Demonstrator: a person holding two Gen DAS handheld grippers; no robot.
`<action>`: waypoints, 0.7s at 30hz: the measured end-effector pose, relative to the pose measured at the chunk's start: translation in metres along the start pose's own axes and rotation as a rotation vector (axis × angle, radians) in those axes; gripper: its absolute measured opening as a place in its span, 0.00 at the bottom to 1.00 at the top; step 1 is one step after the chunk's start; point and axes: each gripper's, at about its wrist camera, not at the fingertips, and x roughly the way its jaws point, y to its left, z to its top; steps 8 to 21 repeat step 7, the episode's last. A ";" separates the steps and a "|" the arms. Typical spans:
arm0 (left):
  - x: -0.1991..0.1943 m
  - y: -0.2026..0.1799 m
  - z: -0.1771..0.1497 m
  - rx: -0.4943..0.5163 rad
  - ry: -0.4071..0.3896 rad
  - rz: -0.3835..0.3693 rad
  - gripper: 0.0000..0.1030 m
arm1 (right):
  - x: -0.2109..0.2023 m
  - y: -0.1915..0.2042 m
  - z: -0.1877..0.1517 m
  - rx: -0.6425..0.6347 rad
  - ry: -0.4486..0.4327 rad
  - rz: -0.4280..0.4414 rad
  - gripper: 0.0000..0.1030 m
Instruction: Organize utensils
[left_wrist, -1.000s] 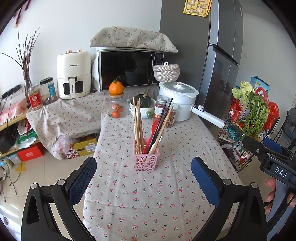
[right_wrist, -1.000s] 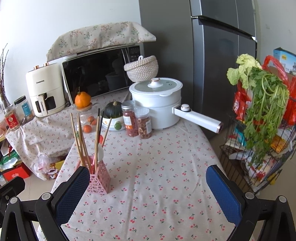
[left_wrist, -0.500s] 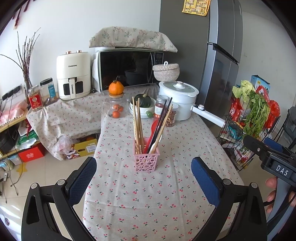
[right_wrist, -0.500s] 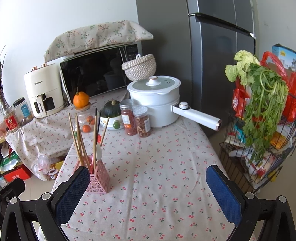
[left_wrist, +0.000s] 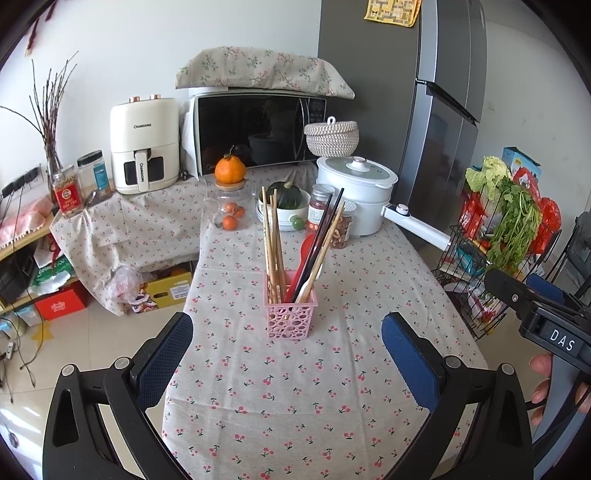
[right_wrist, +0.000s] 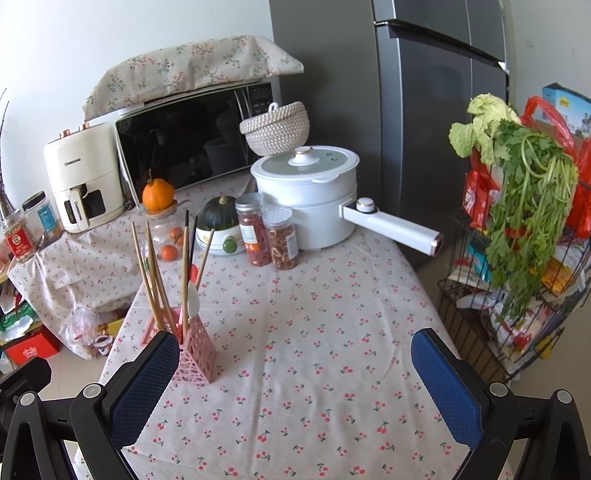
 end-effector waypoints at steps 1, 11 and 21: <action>0.001 -0.001 0.000 0.001 0.002 -0.001 1.00 | 0.001 0.000 0.000 0.000 0.001 0.000 1.00; 0.010 -0.005 0.000 0.000 0.022 -0.012 1.00 | 0.006 0.001 -0.001 -0.006 0.000 -0.015 1.00; 0.010 -0.005 0.000 0.000 0.022 -0.012 1.00 | 0.006 0.001 -0.001 -0.006 0.000 -0.015 1.00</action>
